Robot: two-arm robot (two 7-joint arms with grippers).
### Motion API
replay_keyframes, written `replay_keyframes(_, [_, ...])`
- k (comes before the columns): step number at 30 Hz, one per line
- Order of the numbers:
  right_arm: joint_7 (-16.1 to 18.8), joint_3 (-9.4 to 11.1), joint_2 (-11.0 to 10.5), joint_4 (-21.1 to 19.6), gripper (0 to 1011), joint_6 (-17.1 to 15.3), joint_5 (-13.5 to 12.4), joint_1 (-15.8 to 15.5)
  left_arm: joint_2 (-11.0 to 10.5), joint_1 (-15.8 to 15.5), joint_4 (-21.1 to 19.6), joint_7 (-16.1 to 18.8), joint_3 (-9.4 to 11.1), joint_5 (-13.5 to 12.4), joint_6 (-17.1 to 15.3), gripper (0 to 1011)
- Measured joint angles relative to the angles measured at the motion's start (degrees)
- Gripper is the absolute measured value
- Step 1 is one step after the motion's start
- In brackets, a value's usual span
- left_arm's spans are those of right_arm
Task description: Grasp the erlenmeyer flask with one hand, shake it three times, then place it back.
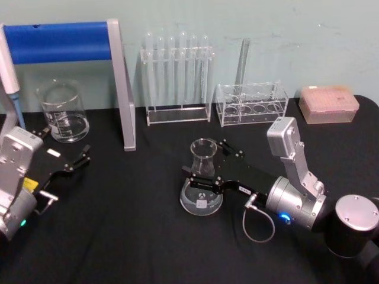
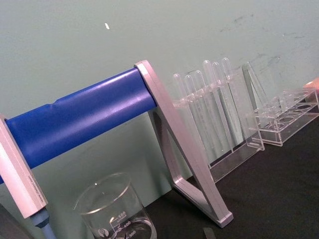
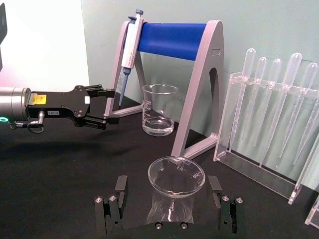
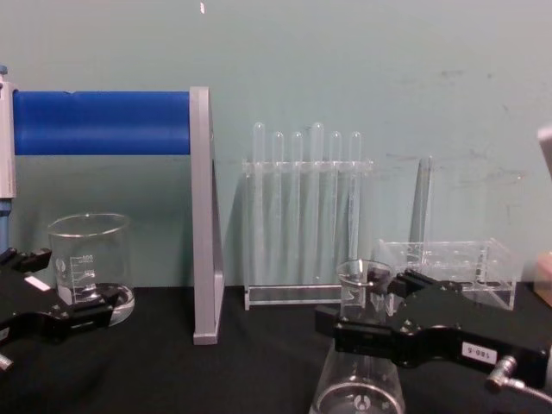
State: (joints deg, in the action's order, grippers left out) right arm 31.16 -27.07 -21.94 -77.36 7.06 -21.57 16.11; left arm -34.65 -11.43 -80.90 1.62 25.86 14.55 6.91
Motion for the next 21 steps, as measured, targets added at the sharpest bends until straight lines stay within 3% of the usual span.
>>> replay_keyframes(3, [-0.01, -0.01, -0.01, 0.0, 991, 0.0, -0.02, 0.0, 0.0, 0.0, 0.0, 0.0, 0.0, 0.0, 0.0, 1001])
replay_keyframes(10, [-0.04, -0.01, -0.04, 0.0, 861, 0.0, -0.04, -0.02, 0.0, 0.0, 0.0, 0.0, 0.0, 0.0, 0.0, 1001])
replay_keyframes(21, [-0.06, -0.01, -0.08, -0.05, 510, 0.01, -0.09, -0.03, 0.0, 0.0, 0.0, 0.0, 0.0, 0.0, 0.0, 1001])
